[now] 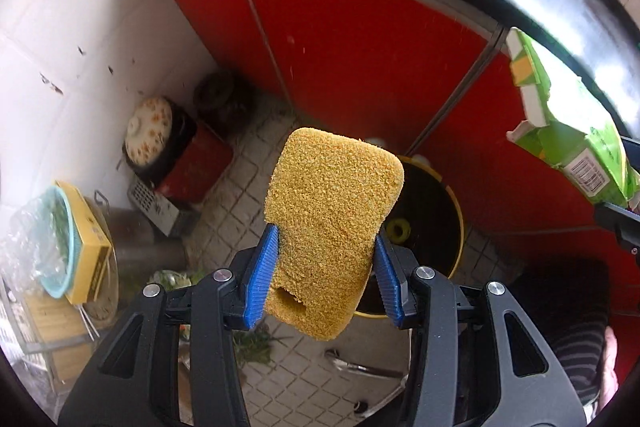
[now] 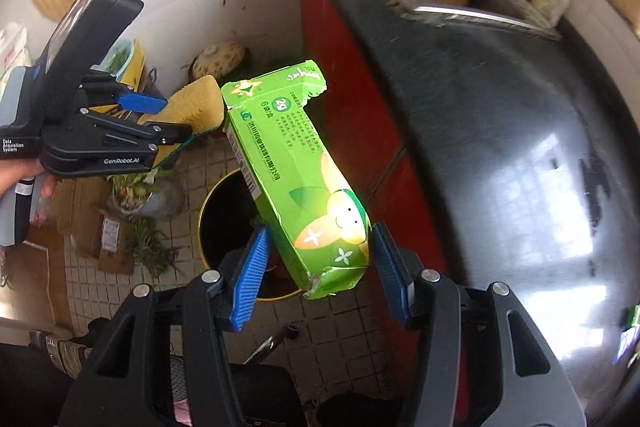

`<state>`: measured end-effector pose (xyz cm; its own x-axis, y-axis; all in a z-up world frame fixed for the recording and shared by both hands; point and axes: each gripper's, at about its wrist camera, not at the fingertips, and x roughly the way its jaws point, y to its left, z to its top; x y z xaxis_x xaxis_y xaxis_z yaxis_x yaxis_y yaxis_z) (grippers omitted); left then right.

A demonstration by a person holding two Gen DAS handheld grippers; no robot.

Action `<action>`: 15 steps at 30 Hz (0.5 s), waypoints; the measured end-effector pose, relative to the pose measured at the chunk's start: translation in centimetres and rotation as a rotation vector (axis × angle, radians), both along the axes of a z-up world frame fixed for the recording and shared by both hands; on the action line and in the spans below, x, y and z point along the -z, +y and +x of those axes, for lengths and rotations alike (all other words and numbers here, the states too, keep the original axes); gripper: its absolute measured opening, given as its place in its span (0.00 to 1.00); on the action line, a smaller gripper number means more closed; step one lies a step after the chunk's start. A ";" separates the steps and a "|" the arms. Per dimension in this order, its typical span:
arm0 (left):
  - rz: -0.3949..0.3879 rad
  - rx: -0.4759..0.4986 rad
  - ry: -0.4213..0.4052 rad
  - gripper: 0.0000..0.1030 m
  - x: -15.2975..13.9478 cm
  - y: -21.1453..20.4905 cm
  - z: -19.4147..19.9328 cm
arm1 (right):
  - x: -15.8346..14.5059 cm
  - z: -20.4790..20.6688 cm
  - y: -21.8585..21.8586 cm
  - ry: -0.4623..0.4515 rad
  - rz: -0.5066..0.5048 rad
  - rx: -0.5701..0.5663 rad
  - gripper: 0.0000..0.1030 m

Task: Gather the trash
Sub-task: 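Carry the yellow sponge and green tissue pack down over the bin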

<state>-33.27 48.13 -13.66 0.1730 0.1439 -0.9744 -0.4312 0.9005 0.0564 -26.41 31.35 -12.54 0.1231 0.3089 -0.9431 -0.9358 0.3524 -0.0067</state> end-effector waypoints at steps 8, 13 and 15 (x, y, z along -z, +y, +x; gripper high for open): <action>-0.071 0.024 0.030 0.44 7.1 -1.9 0.1 | 8.4 -1.5 0.2 0.068 -0.075 0.047 0.51; -0.114 0.049 0.063 0.44 11.2 -3.0 0.3 | 12.2 -0.9 1.1 0.099 -0.124 0.057 0.51; -0.115 0.054 0.071 0.44 12.8 -2.5 0.4 | 13.3 -0.8 1.7 0.116 -0.131 0.057 0.51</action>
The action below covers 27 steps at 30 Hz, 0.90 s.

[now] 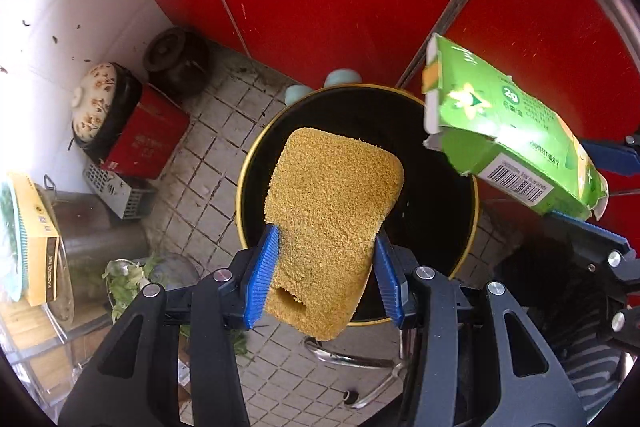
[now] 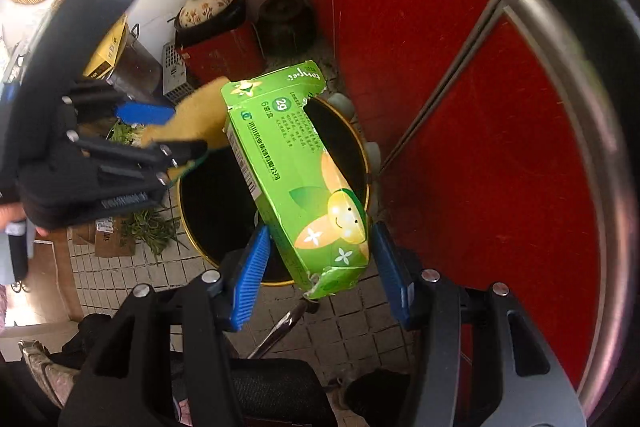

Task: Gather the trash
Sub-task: 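Carry the yellow sponge and green tissue pack down over the bin, then open both tools to drop the sponge and tissue pack into the bin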

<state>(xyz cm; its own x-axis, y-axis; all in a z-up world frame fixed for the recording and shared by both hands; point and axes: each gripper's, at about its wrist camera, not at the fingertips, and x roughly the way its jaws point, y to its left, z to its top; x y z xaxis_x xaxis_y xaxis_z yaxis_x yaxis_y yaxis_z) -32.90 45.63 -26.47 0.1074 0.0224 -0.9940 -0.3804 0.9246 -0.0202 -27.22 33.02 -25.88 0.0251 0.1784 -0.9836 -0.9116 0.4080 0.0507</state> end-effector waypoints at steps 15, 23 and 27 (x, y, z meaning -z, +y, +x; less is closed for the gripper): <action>-0.049 0.003 0.030 0.44 4.6 1.0 2.3 | 6.3 1.6 0.1 0.110 -0.057 0.020 0.51; -0.050 0.007 0.034 0.44 5.0 1.3 2.8 | 7.1 1.6 0.5 0.122 -0.061 0.016 0.51; -0.047 -0.010 0.031 0.59 4.5 1.3 2.7 | 7.3 1.3 0.5 0.127 -0.059 -0.014 0.55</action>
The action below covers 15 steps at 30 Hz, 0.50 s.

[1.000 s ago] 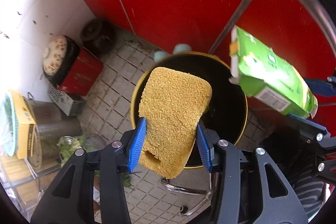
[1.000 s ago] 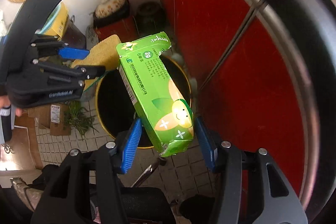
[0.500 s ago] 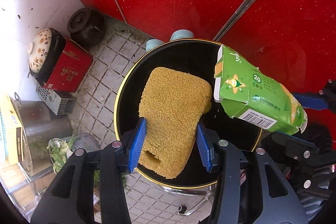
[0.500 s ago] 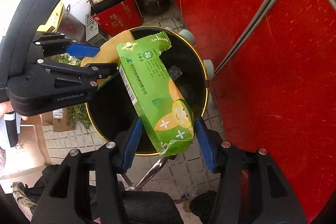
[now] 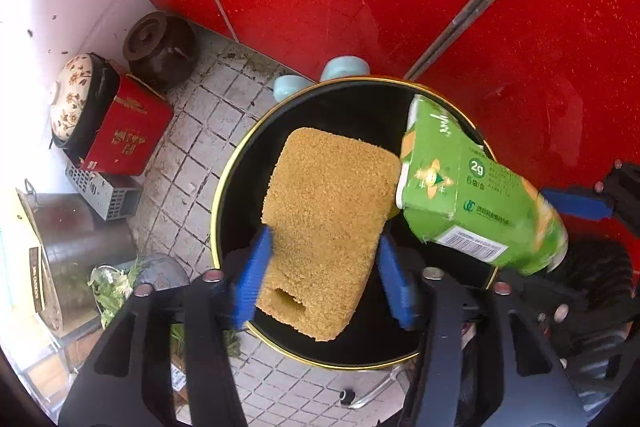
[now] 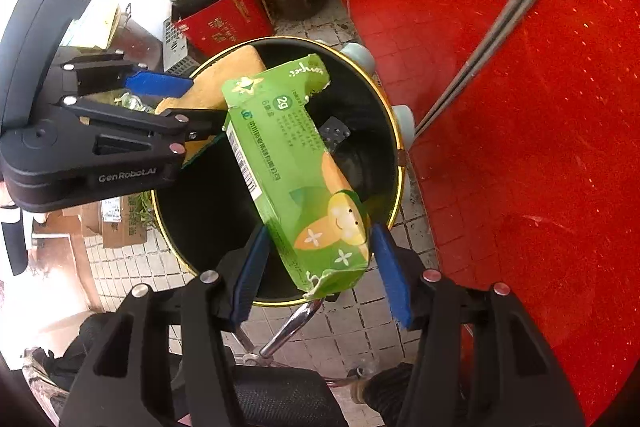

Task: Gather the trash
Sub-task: 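Open both tools to drop the sponge and tissue pack into the bin, then raise both tools back toward the countertop trash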

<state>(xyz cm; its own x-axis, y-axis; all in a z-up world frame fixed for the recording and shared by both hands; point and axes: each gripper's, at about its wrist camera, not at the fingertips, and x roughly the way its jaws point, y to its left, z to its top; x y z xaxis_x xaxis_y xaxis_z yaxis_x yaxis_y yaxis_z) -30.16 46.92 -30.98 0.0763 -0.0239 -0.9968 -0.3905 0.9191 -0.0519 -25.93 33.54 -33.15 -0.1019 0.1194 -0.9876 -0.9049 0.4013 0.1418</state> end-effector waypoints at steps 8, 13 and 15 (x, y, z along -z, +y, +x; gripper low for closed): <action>0.079 -0.024 -0.023 0.94 -4.2 1.1 0.1 | -2.7 -1.8 0.0 -0.045 0.067 -0.055 0.84; 0.148 0.050 -0.058 0.94 -9.4 0.6 0.1 | -7.5 -2.8 -0.6 -0.078 0.143 -0.106 0.84; 0.191 0.079 -0.070 0.94 -12.0 0.2 0.2 | -9.7 -2.7 -1.0 -0.097 0.171 -0.110 0.84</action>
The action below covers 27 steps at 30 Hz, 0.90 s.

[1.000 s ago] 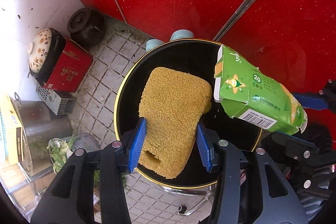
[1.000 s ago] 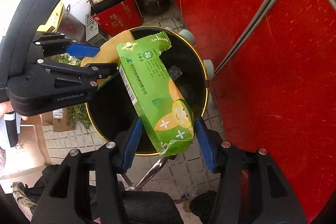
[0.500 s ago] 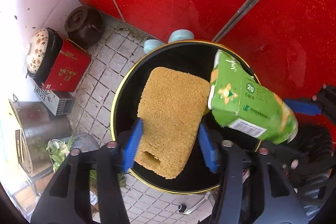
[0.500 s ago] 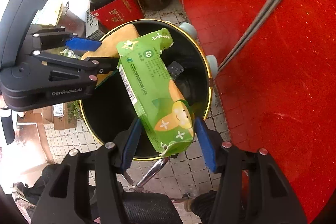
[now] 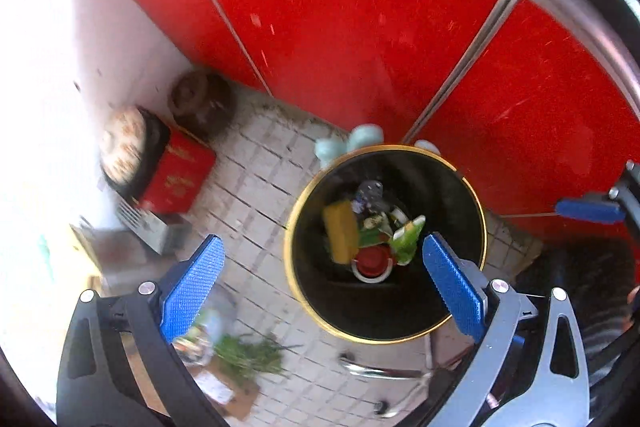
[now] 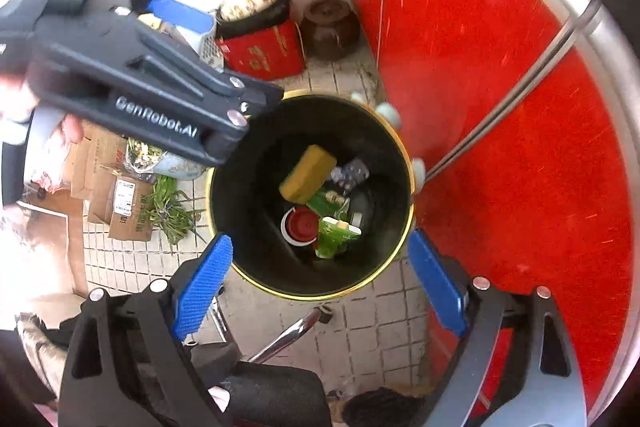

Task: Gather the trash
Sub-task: 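Raise both tools back toward the countertop trash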

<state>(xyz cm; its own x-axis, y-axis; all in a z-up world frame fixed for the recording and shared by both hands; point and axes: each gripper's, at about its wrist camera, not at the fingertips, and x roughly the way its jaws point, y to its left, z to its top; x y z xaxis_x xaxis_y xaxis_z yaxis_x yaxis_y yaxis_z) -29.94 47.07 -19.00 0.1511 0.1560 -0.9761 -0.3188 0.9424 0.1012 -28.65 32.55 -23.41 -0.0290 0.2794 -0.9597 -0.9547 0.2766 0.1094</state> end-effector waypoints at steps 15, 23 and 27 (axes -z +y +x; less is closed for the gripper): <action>-0.034 0.222 -0.150 0.94 -16.5 -9.8 10.7 | -17.6 13.8 -20.1 -0.254 0.068 0.334 0.93; -0.077 0.423 -0.120 0.94 -16.0 -22.5 20.5 | -19.7 25.0 -41.3 -0.323 -0.034 0.754 0.93; -0.060 0.515 -0.113 0.94 -16.4 -29.7 25.8 | -20.8 30.0 -50.0 -0.291 -0.041 0.949 0.93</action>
<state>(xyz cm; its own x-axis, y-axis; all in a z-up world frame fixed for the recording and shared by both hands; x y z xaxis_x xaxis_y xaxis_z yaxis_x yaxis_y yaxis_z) -4.10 17.32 -2.64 0.2980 -0.0222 -0.9543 0.1814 0.9828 0.0339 1.36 -17.50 -2.57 0.4282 0.0314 -0.9032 -0.3238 0.9384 -0.1209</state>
